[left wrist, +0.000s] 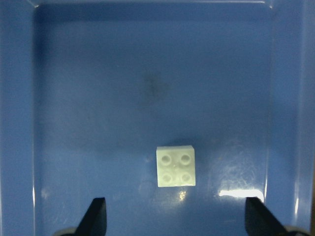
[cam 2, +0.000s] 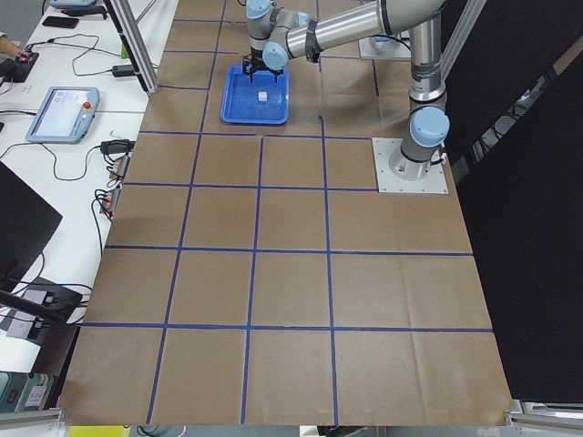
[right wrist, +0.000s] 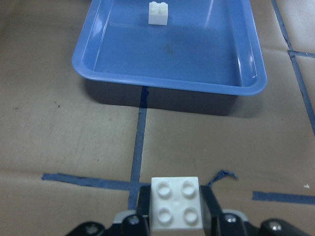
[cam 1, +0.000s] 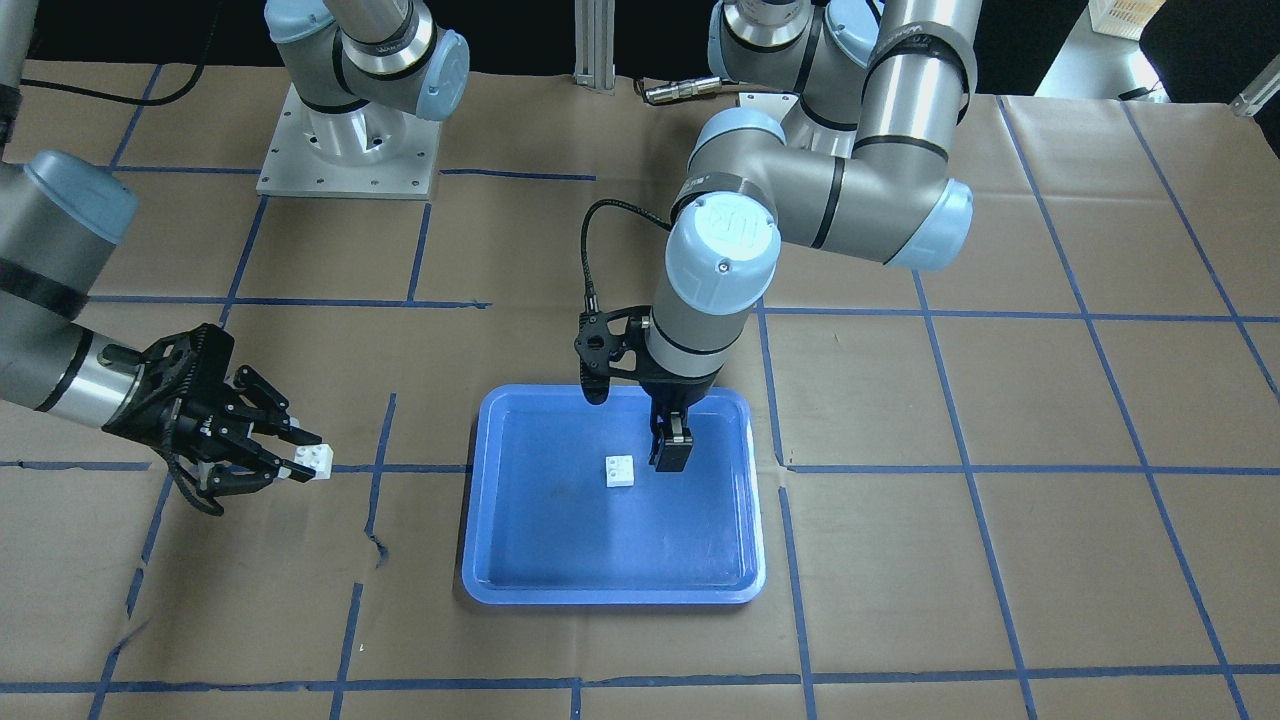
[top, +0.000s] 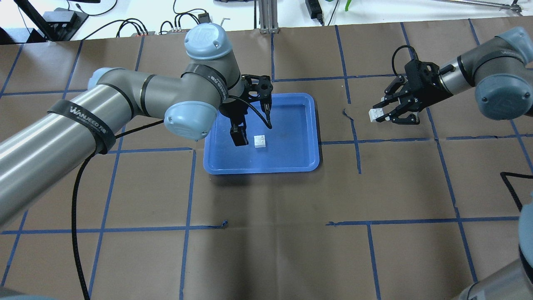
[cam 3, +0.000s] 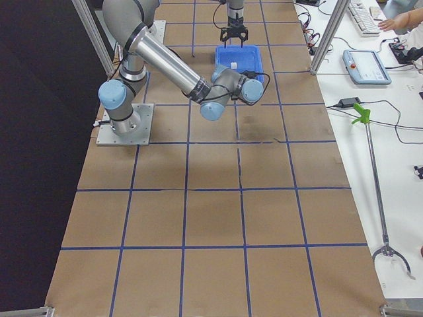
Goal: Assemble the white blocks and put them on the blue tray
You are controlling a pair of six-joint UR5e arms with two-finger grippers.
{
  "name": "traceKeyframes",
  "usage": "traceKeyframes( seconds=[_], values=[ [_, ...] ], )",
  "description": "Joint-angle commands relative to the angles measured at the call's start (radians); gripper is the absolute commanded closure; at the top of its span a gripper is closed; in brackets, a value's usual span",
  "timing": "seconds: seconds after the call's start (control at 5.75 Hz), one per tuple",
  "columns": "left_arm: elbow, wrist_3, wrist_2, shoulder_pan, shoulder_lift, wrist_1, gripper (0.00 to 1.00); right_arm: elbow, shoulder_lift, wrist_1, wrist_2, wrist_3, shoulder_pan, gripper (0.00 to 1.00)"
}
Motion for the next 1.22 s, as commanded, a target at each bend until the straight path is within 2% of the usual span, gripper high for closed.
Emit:
traceKeyframes(
  seconds=[0.0,0.17,0.35,0.52,0.87,1.04],
  values=[
    [0.029,-0.008,0.009,0.077,0.188,-0.303,0.00,0.052,0.003,-0.177,0.050,0.173,0.112,0.83],
    [0.044,-0.012,0.010,0.100,0.259,-0.399,0.00,0.108,0.009,-0.362,0.051,0.334,0.196,0.83],
    [0.053,-0.111,0.010,0.109,0.294,-0.447,0.00,0.132,0.023,-0.531,0.051,0.528,0.282,0.83],
    [0.069,-0.322,0.021,0.155,0.305,-0.438,0.00,0.132,0.055,-0.639,0.048,0.649,0.350,0.83],
    [0.073,-0.664,0.021,0.194,0.370,-0.433,0.00,0.132,0.139,-0.781,0.026,0.752,0.427,0.83],
    [0.072,-0.944,0.021,0.203,0.376,-0.365,0.00,0.132,0.177,-0.812,0.014,0.754,0.428,0.83]
  ],
)
